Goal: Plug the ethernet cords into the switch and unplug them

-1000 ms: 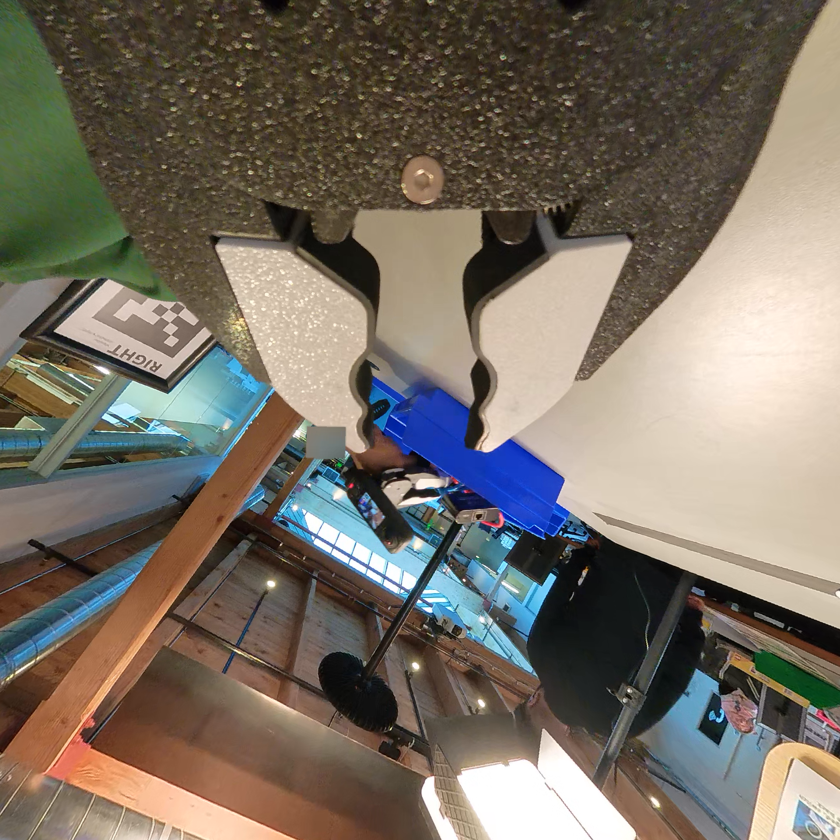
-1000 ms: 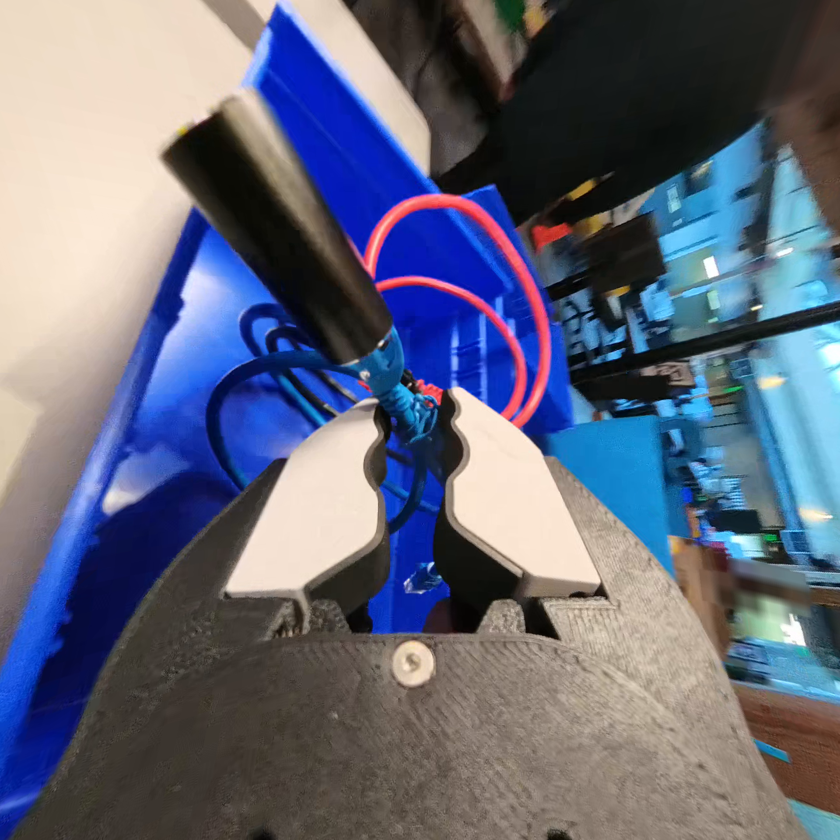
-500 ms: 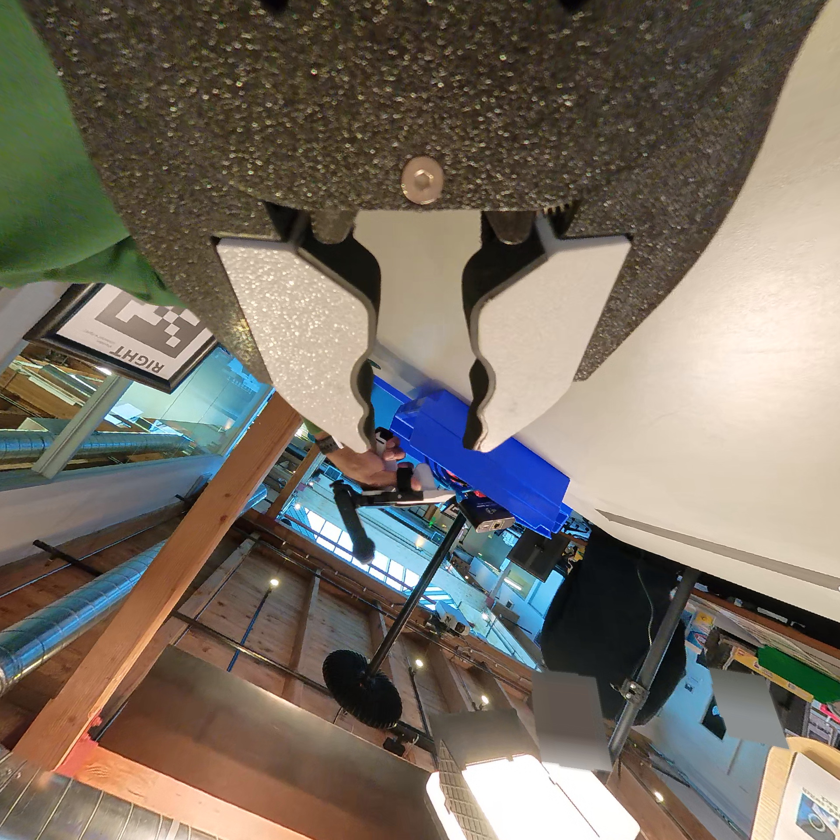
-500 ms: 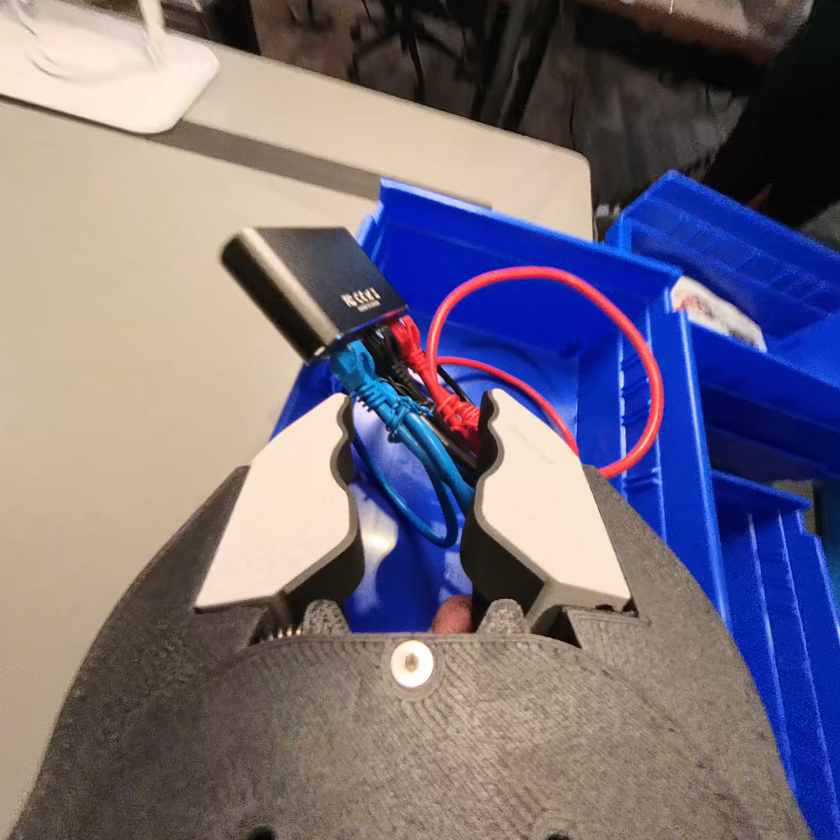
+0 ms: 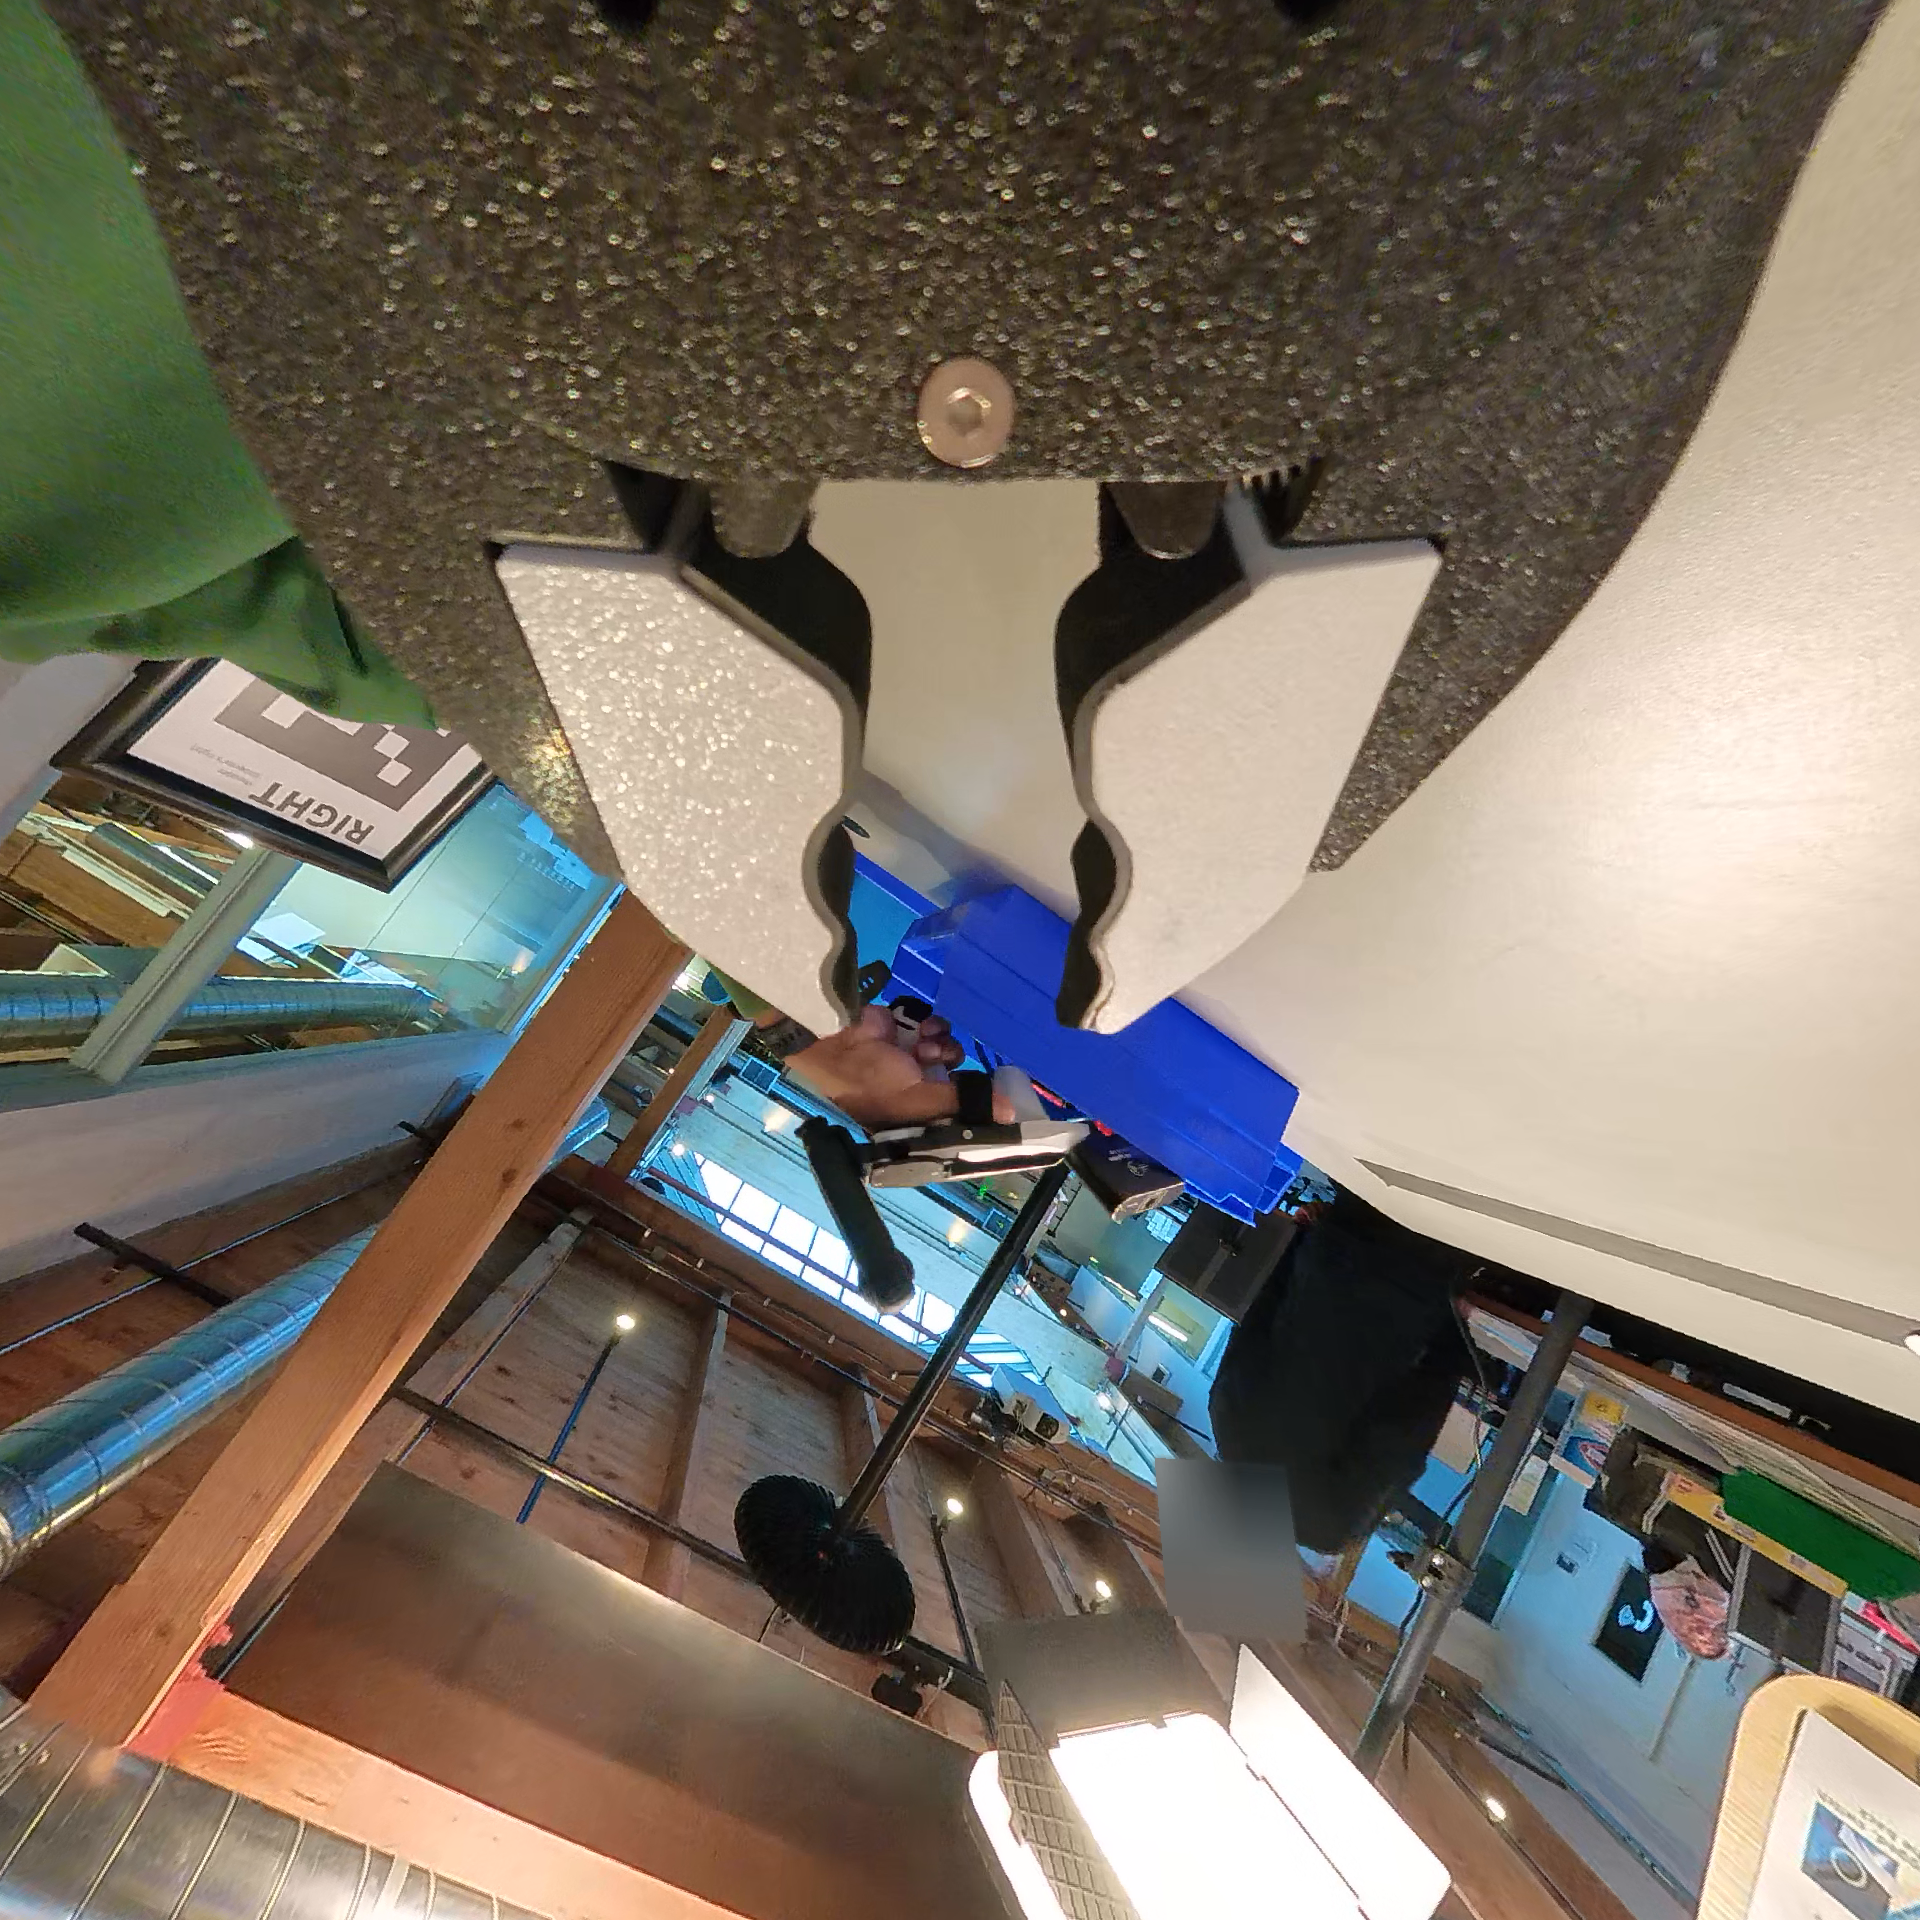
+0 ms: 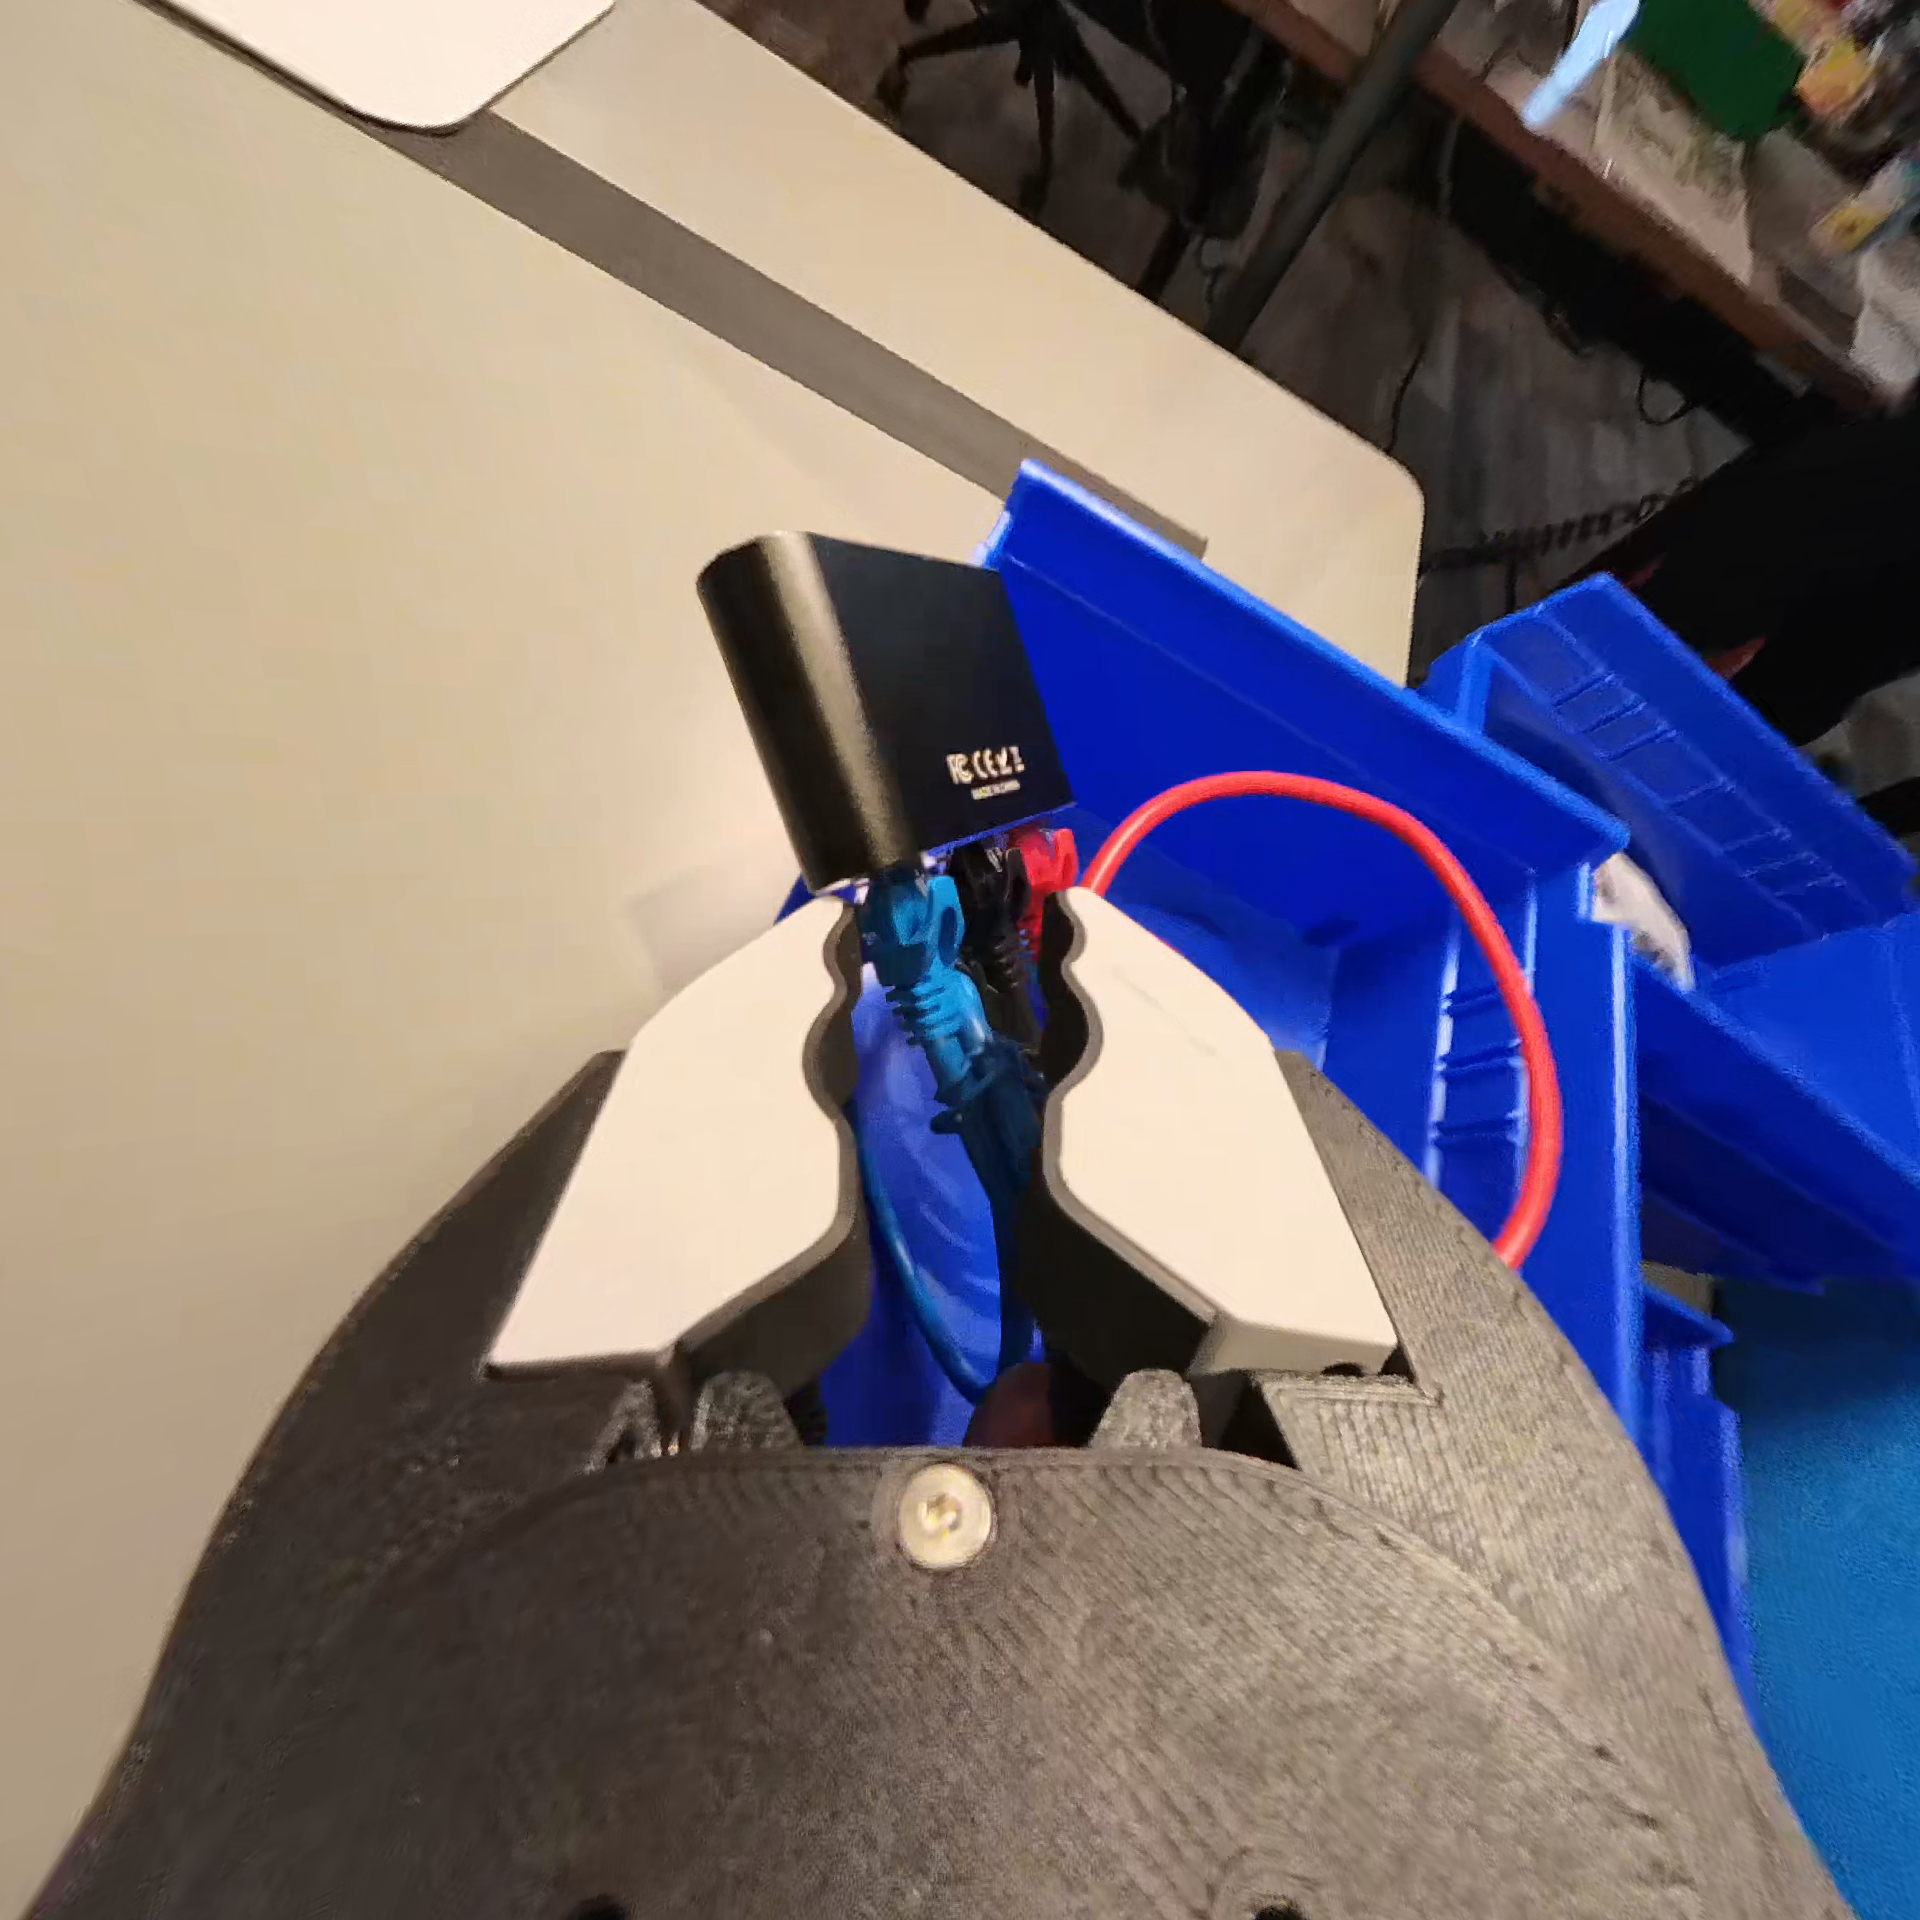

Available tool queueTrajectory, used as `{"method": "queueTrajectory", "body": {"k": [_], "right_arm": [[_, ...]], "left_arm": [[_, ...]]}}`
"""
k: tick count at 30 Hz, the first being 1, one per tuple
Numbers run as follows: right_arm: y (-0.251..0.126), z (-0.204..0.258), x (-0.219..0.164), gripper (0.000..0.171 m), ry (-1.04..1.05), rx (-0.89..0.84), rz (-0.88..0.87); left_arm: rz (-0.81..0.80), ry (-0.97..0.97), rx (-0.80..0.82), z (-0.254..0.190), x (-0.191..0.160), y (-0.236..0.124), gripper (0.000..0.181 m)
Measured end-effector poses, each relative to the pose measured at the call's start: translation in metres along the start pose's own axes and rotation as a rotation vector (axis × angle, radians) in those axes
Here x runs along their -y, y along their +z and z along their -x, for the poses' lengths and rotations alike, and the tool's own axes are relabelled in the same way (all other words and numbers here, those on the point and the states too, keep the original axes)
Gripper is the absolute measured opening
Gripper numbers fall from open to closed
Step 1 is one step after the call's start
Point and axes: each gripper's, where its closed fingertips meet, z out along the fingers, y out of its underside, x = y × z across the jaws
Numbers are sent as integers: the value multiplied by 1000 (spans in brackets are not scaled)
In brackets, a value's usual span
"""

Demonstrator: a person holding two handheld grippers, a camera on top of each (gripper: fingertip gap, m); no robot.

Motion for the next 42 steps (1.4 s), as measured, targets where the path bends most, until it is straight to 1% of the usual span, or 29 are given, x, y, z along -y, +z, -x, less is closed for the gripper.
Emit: {"method": "queueTrajectory", "body": {"k": [3, 6, 11, 15, 17, 19, 22, 25, 27, 29, 32, 35, 37, 38, 40, 42], "right_arm": [[7, -5, -3, 28, 175, 12, 54], [16, -8, -5, 29, 319, 34, 77], [30, -9, -5, 30, 406, 32, 141], [41, -8, -3, 31, 568, 103, 136], [38, -8, 1, 32, 611, 143, 114], [25, -10, 14, 34, 617, 165, 18], [-9, -11, 30, 40, 581, 169, -162], [-51, -1, 30, 47, 524, 159, -327], [-74, 11, 17, 50, 505, 156, -402], [-89, 25, -1, 53, 487, 144, -463], [-100, 41, -26, 57, 413, 103, -521], [-102, 49, -44, 60, 311, 40, -533], [-102, 45, -48, 68, 298, 17, -516], [-104, 41, -48, 69, 298, -4, -531], [-103, 37, -49, 69, 301, -36, -544], [-94, 39, -54, 74, 297, -42, -507]], "left_arm": [[4, -3, -2, 0, -1, 0, 39], [1, -1, -4, -1, 0, 0, 39], [-2, 3, -7, -1, 0, 0, 38], [-7, 5, -8, -2, 1, -1, 38], [-8, 3, -10, -2, 1, -1, 38], [-12, 1, -12, -2, 2, -2, 38], [-12, -6, -12, -1, 2, -1, 38], [-25, 11, 3, 0, 4, -3, 38], [-38, 52, 42, 3, 8, -5, 41], [-34, 134, 129, 11, 13, -11, 49], [-7, 324, 299, 26, 28, -28, 58], [-19, 543, 495, 37, 59, -59, 69], [-61, 671, 641, 41, 89, -89, 74], [-90, 728, 726, 43, 106, -108, 75], [-159, 816, 906, 47, 139, -152, 75], [-200, 858, 1098, 56, 164, -201, 74]]}}
